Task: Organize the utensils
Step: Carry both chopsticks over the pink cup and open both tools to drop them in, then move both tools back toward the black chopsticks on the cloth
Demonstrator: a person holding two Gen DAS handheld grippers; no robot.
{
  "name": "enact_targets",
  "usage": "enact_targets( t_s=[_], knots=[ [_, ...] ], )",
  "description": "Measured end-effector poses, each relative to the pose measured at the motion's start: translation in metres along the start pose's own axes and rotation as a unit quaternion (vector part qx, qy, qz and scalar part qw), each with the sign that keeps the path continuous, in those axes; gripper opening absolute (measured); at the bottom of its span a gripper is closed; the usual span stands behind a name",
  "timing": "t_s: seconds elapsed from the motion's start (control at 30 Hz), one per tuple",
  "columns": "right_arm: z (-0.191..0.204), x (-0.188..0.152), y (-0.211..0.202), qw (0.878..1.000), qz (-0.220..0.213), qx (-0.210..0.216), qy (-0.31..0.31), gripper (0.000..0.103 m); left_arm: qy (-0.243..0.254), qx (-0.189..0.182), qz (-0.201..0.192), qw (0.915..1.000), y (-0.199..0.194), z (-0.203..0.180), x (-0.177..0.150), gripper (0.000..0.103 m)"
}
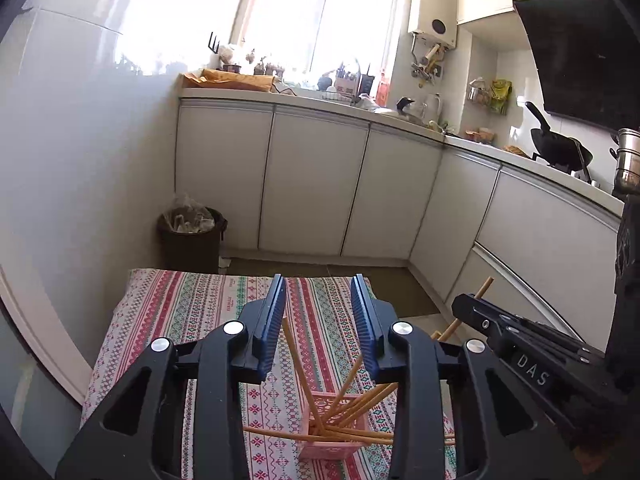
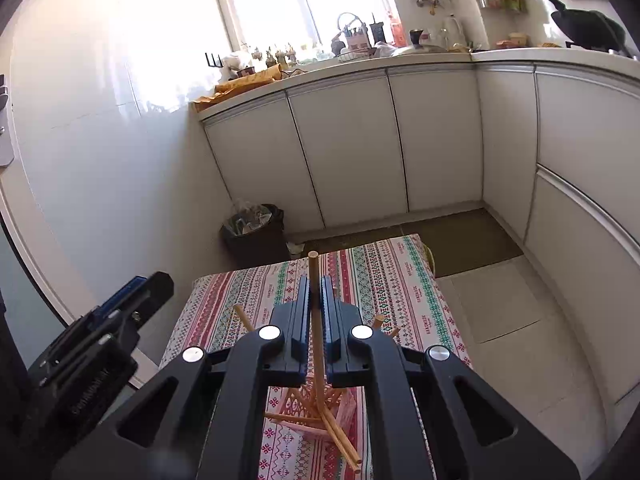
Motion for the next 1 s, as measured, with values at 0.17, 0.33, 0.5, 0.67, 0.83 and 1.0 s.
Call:
enact_targets(
  t_s=[0.17,0.33,0.5,0.67,0.83,1.0],
  knots=[
    [0.003,-0.005,0.007,1.0,0.011,-0.001,0.011,0.037,0.006,0.019,0.006,0.9998,-0.002,0.006,-0.001,0.038],
    [0.007,-0.006,0.002,1.0,0.007,-0.008,0.007,0.042,0.007,0.026,0.005,0.9996,-0.007,0.009,-0.001,0.038],
    [0.006,-0.006,-0.003,1.0,0.005,-0.013,0.006,0.042,0.002,0.029,0.006,0.9996,-0.011,0.013,0.0,0.038],
    [0.006,-0.011,-0.012,1.0,0.006,-0.018,0.008,0.069,-0.001,0.037,0.005,0.9993,-0.022,0.019,-0.002,0.045],
    [0.007,-0.014,-0.029,0.999,-0.011,-0.026,0.014,0.09,-0.001,0.048,-0.004,0.9988,-0.042,0.021,-0.003,0.062],
    [0.003,-0.019,-0.047,0.999,-0.013,-0.034,0.02,0.091,0.003,0.049,-0.006,0.9988,-0.06,0.019,-0.005,0.062]
  ],
)
Point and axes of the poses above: each gripper's, at about its wrist camera, not at the fingertips, and y roughly the way its jaws point, z to its left, x to its top, the point moved 1 cm from there along y, roughly the way its jaws point, and after that the axes turned 4 degrees about -z, right-handed, at the moved point
